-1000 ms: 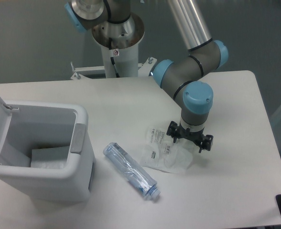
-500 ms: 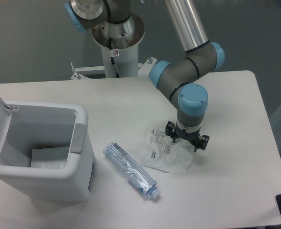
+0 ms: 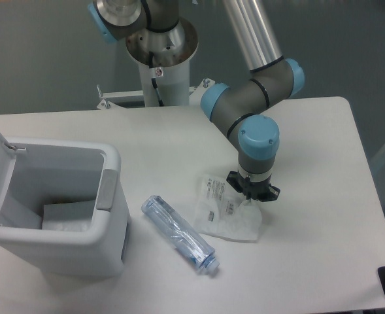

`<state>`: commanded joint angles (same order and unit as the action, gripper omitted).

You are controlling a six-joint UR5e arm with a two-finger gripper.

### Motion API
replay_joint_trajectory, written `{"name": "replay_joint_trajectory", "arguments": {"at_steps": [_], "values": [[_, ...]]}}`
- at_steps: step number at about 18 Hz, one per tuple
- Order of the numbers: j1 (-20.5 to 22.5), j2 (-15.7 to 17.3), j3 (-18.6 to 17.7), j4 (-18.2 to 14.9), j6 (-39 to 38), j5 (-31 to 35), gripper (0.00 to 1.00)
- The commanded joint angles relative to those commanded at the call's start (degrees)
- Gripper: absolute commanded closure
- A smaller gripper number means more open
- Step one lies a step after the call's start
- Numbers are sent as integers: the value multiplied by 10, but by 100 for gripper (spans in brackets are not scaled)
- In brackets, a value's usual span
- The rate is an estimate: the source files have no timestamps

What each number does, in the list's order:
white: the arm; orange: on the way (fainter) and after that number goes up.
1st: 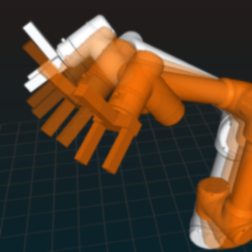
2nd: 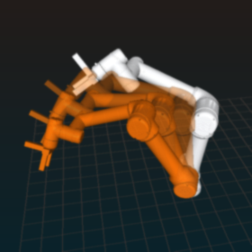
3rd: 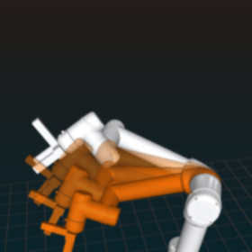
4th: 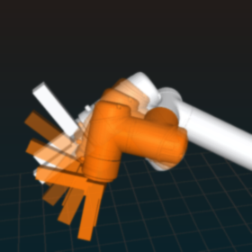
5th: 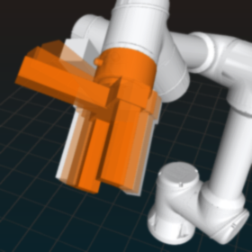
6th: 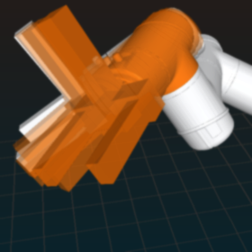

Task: Place the trash in the trash can
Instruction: 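Rotate the gripper and close it on the plastic wrapper, then lift the wrapper and carry it over the white trash bin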

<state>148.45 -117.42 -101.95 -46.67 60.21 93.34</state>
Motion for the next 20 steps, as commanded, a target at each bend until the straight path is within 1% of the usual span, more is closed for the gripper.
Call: {"name": "replay_joint_trajectory", "arguments": {"at_steps": [4,8,10,11,12,13,15,17,20], "values": [[1,3,2,-1,1,-4,100],[11,25,12,-2,6,-7,100],[24,44,38,-2,8,-8,100],[28,56,59,-2,4,-9,100],[30,67,88,-3,-2,-14,100],[31,72,114,-6,-15,-18,100],[32,84,148,-10,-53,-18,100],[29,103,157,-10,-75,-20,100],[23,131,167,-4,-145,-22,100]]}}
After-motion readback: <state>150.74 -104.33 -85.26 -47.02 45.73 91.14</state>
